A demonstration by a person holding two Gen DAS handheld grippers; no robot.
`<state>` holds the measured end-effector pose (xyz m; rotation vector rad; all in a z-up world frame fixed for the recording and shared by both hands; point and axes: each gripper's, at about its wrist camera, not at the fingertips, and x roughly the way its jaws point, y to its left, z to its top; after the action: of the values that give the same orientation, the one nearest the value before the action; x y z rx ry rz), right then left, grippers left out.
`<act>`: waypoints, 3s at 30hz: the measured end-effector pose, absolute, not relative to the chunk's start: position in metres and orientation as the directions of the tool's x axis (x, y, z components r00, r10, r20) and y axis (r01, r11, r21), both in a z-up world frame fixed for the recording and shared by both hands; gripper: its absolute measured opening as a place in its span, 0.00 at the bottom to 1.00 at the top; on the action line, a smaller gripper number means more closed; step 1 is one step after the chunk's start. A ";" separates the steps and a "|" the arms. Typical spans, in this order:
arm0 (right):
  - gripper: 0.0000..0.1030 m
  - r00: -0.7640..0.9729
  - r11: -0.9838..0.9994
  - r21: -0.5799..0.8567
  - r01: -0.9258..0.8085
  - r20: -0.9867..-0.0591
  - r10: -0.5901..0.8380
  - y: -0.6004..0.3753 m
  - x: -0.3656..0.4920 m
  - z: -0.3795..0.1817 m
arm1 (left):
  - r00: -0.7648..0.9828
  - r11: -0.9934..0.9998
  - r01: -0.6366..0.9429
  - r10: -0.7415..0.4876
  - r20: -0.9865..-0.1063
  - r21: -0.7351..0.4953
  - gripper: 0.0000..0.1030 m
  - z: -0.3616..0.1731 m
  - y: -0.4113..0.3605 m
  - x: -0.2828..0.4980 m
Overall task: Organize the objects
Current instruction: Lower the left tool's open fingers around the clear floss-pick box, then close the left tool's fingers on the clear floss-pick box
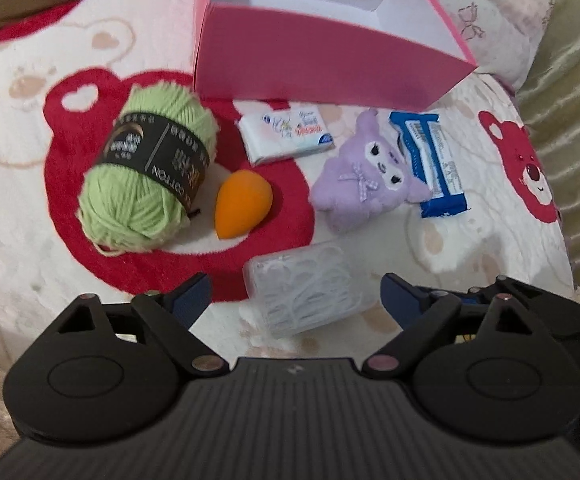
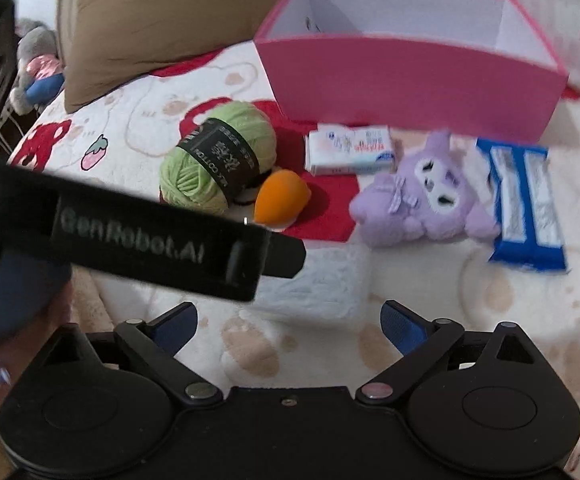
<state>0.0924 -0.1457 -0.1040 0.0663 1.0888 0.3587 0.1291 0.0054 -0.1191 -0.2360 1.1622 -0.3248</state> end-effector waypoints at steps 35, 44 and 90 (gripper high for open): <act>0.77 0.319 0.975 0.165 -0.151 -0.925 0.206 -0.136 0.121 -0.155 | 0.337 0.848 -0.122 -0.454 -0.825 -0.516 0.41 -0.174 0.023 0.136; 0.90 0.321 0.972 0.174 -0.158 -0.922 0.218 -0.127 0.128 -0.160 | 0.336 0.856 -0.091 -0.454 -0.825 -0.508 0.42 -0.176 0.021 0.137; 0.93 0.485 0.973 0.141 -0.183 -0.848 0.214 -0.124 0.112 -0.142 | 0.453 0.850 0.018 -0.477 -0.753 -0.527 0.44 -0.146 0.026 0.114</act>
<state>0.1121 -0.1237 -0.1422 0.0331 1.0362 0.2412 0.1137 0.0264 -0.1457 -0.4874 1.0661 -0.3206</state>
